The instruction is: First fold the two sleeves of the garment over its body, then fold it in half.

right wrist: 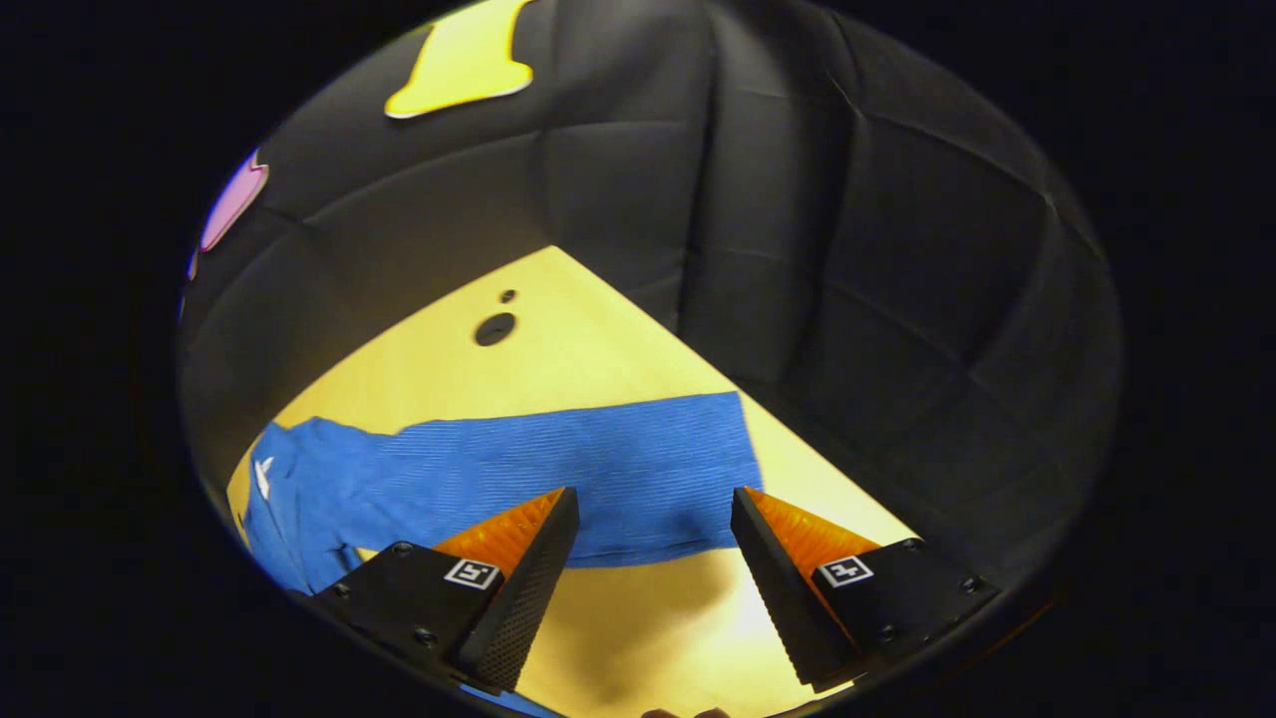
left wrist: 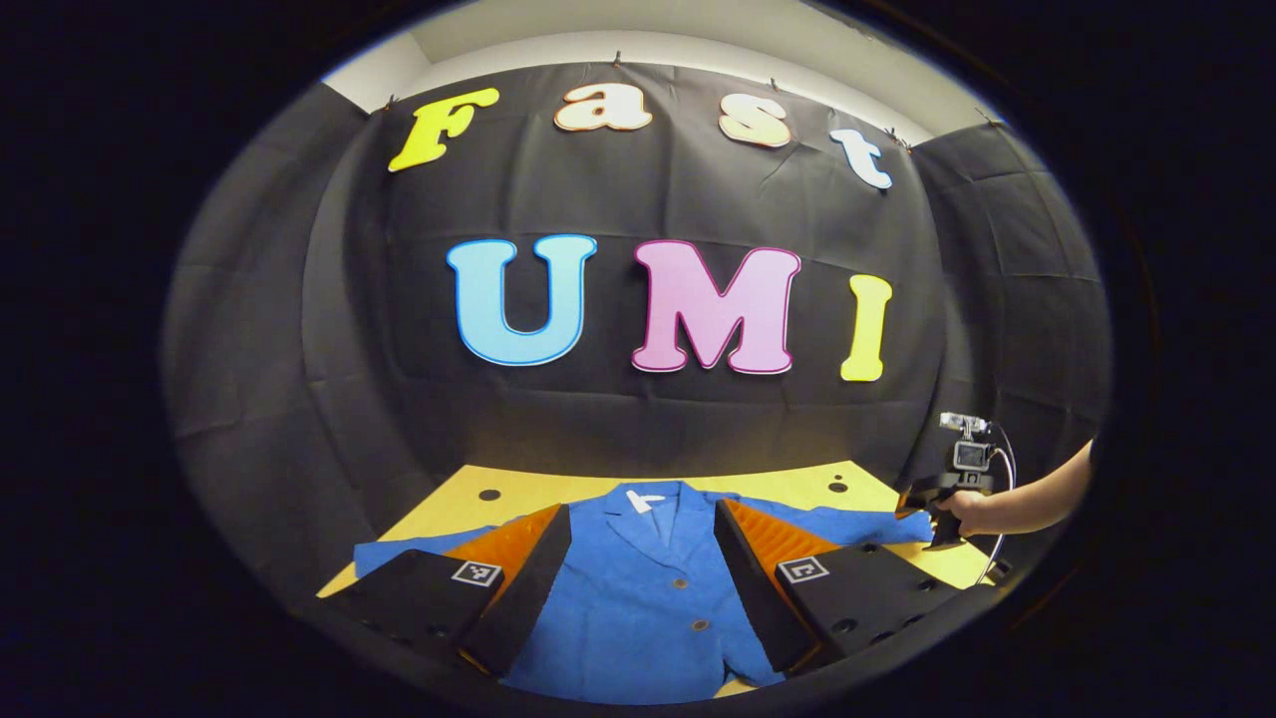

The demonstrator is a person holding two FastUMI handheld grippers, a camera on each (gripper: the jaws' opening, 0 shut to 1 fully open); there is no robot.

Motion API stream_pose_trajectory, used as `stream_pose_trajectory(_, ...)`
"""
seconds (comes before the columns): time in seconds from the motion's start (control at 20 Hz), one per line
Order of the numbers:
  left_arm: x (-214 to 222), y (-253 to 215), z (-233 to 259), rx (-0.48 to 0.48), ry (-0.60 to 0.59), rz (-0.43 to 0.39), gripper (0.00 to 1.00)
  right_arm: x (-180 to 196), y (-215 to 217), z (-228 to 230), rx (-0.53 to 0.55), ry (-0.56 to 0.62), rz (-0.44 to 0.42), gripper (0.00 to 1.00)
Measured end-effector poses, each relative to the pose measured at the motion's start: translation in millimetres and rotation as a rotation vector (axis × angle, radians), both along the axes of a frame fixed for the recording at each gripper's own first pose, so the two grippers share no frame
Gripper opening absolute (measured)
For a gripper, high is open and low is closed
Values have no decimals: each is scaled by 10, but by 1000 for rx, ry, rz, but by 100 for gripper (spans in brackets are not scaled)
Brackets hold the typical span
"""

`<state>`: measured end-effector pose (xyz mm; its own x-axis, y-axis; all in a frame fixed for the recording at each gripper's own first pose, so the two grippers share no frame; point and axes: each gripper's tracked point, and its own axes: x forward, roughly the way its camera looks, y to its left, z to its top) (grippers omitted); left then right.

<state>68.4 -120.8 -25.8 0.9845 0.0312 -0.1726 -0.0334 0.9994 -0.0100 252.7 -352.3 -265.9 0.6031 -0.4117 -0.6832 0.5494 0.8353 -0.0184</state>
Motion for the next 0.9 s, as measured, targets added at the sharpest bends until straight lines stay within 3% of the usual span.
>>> stream_pose_trajectory(0.25, 216, -223, 1, -27, 13, -14, 83, 52, -418, -302, 38, 46, -69, 99)
stream_pose_trajectory(0.35, 252, -243, -3, -30, 21, -12, 83, -39, -381, -400, 85, 95, -59, 99)
stream_pose_trajectory(0.55, 252, -124, -17, -48, 19, 34, 83, 75, -412, -357, 34, 77, -8, 95)
stream_pose_trajectory(0.6, 233, -77, -27, -51, 17, 50, 83, 108, -419, -357, 31, 67, -4, 88)
stream_pose_trajectory(0.65, 224, 2, -34, -53, 14, 71, 83, 165, -412, -351, 32, 57, 4, 67)
stream_pose_trajectory(0.85, 217, 276, -224, -125, 54, 148, 83, 265, -244, -369, 88, 28, 85, 10)
stream_pose_trajectory(0.9, 201, 314, -284, -151, 68, 165, 83, 249, -243, -363, 88, 31, 96, 5)
